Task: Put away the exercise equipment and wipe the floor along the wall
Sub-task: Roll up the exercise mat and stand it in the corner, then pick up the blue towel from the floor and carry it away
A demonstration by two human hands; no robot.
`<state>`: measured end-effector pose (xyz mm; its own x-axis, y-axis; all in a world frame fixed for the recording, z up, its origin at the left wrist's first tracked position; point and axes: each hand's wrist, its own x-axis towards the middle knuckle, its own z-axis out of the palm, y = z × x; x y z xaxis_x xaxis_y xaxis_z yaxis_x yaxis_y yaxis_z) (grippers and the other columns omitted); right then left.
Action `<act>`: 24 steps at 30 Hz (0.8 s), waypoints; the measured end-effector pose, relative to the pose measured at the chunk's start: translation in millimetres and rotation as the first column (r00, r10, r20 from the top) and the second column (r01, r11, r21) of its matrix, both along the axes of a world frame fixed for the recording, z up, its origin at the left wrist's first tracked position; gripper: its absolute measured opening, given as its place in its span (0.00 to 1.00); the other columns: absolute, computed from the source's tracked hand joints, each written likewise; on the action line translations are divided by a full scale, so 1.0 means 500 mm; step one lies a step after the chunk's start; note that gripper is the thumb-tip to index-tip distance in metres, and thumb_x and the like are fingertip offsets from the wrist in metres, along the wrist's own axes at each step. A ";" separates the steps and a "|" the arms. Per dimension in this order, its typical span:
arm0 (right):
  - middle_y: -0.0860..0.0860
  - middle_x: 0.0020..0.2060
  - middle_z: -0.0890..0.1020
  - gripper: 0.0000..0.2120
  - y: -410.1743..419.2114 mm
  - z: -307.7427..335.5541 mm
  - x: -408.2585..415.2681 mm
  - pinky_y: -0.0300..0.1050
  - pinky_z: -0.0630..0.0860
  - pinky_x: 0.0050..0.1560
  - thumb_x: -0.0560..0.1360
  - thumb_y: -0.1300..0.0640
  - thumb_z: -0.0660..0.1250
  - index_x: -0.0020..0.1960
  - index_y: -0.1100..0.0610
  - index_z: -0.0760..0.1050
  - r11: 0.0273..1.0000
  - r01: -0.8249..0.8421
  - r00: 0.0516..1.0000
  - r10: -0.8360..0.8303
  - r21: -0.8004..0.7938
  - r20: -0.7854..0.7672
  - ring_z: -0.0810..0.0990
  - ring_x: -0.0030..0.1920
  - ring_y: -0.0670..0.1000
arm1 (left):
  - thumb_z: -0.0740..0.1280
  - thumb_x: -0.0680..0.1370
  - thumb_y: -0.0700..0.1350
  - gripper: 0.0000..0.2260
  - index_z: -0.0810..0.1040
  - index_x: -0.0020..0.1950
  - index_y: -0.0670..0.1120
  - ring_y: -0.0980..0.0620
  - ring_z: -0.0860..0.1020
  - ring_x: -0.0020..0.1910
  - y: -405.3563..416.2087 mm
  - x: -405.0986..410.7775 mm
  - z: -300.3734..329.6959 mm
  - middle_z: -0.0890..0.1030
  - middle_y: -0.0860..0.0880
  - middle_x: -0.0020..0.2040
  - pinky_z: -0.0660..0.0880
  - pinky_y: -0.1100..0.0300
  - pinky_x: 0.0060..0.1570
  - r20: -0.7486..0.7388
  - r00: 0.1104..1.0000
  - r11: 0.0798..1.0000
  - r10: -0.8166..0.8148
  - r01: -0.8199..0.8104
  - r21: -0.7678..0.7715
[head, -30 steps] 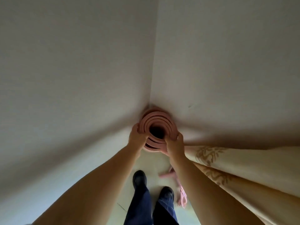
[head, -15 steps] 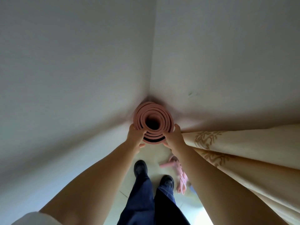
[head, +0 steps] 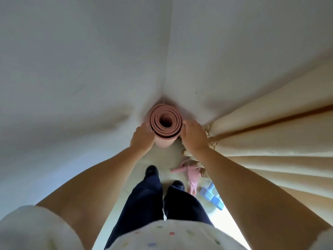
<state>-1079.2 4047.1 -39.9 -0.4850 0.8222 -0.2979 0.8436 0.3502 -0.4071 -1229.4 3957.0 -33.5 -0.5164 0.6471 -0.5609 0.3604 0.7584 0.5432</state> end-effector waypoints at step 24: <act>0.52 0.77 0.54 0.24 -0.233 0.042 0.173 0.64 0.46 0.72 0.82 0.49 0.46 0.77 0.50 0.51 0.569 -0.820 0.529 0.796 -0.064 0.292 0.49 0.77 0.52 | 0.53 0.82 0.52 0.24 0.55 0.77 0.48 0.46 0.63 0.72 -0.471 0.378 0.049 0.63 0.45 0.74 0.61 0.49 0.71 -0.310 0.876 0.886 0.370 -0.433 -0.164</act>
